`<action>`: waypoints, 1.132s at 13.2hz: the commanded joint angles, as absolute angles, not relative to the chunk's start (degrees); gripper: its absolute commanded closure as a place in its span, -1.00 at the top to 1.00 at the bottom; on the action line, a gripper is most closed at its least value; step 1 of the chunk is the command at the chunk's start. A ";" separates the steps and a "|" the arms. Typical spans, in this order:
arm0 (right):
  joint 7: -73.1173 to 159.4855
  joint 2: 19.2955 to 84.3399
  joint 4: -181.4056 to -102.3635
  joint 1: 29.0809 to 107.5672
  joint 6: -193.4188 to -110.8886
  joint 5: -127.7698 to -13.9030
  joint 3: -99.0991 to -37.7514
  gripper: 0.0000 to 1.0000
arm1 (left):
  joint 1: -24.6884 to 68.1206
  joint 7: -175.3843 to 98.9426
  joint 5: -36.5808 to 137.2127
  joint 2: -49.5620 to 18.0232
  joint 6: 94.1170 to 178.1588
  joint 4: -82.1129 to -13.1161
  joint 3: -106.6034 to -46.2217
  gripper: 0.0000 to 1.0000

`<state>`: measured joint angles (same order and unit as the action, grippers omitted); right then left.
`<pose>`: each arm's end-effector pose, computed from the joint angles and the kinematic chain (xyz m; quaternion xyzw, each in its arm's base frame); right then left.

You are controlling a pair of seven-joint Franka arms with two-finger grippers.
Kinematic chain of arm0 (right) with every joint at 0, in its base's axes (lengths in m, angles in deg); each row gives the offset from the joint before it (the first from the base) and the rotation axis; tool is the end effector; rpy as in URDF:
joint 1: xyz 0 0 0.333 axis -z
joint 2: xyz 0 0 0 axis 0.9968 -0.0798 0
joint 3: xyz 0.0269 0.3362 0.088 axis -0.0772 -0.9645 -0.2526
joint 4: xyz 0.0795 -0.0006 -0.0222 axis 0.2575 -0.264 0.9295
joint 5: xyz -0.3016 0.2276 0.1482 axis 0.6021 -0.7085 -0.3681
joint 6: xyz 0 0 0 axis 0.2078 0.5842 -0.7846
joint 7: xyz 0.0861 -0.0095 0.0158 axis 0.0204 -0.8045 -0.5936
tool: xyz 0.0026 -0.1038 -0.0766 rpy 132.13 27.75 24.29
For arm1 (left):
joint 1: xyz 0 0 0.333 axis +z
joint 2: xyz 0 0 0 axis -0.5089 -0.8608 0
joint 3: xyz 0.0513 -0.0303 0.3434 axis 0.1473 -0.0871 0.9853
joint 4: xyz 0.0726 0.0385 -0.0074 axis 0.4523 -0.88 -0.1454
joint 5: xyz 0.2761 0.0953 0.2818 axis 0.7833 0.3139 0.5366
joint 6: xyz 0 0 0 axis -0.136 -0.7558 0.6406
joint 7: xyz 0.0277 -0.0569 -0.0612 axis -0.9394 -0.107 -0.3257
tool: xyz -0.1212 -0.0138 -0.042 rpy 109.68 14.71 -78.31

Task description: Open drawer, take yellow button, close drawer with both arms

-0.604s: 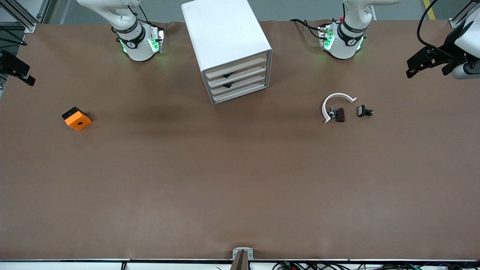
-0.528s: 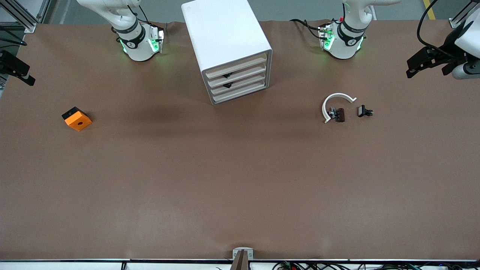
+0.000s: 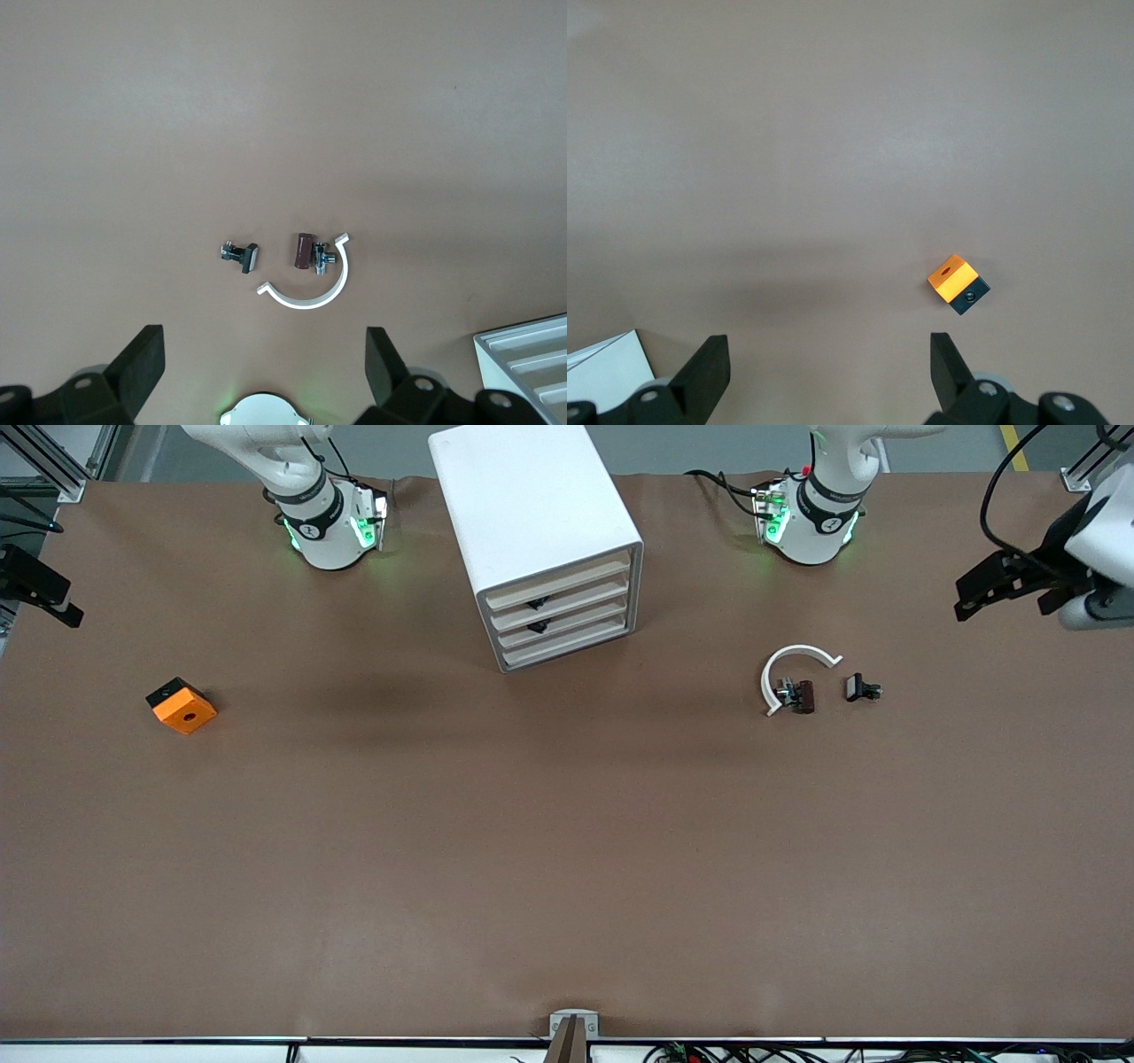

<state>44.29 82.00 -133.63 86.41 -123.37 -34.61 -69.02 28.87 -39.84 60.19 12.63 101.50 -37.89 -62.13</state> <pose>0.5194 -0.0547 0.6882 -0.9995 0.0161 -0.0242 0.0090 0.5326 -0.0519 0.6522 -0.9989 -0.0217 0.0402 0.0143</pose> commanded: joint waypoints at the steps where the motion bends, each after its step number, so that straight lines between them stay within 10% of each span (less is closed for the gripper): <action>1: 44.44 82.66 -133.57 86.48 -122.84 -34.17 -69.04 1.00 | 28.48 -39.77 57.04 7.23 102.20 -35.18 -62.57 1.00; 15: 44.44 82.66 -133.57 86.48 -122.67 -34.17 -69.04 1.00 | 7.58 -104.37 44.38 -18.09 105.81 -30.52 -62.75 1.00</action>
